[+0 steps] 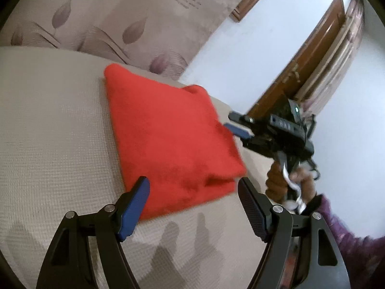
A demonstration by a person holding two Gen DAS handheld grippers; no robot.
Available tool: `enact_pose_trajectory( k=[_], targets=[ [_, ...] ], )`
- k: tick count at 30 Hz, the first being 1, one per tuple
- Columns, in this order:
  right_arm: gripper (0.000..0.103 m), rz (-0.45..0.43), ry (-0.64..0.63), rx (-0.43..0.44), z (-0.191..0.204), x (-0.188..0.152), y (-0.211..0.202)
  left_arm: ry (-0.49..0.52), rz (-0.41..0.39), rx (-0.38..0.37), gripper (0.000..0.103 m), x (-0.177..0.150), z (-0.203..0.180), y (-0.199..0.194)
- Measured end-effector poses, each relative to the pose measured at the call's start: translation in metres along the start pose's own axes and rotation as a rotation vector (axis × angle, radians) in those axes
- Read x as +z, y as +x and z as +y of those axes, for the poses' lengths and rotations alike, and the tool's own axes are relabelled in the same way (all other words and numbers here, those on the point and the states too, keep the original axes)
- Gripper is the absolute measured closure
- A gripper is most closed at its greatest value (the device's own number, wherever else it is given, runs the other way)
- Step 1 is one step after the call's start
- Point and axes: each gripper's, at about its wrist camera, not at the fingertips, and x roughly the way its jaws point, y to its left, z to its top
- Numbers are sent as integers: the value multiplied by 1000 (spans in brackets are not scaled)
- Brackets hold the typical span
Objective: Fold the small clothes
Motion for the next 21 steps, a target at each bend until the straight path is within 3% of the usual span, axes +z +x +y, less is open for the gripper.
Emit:
enact_pose_trajectory(
  k=[3, 7, 9, 10, 14, 17, 19, 20, 21],
  targets=[
    [66, 8, -89, -74, 20, -30, -15, -26, 68, -91, 27, -14, -8, 0],
    [66, 57, -232, -166, 48, -65, -4, -63, 99, -143, 27, -30, -9, 4],
    [76, 128, -245, -212, 47, -72, 15, -66, 92, -139, 27, -33, -12, 7],
    [97, 151, -243, -219, 46, -73, 20, -68, 94, -145, 27, -33, -14, 8],
    [97, 127, -241, -103, 65, -61, 10, 6, 76, -157, 27, -28, -33, 14],
    [97, 95, -211, 0, 78, -47, -6, 65, 100, -154, 26, -21, -42, 40],
    [97, 76, -176, 55, 80, -40, -18, 43, 177, -131, 26, -20, -38, 62],
    [97, 70, -156, 72, 78, -38, -20, -18, 220, -145, 26, -19, -31, 74],
    [97, 61, -134, 86, 77, -37, -23, -50, 211, -159, 27, -16, -25, 75]
  ],
)
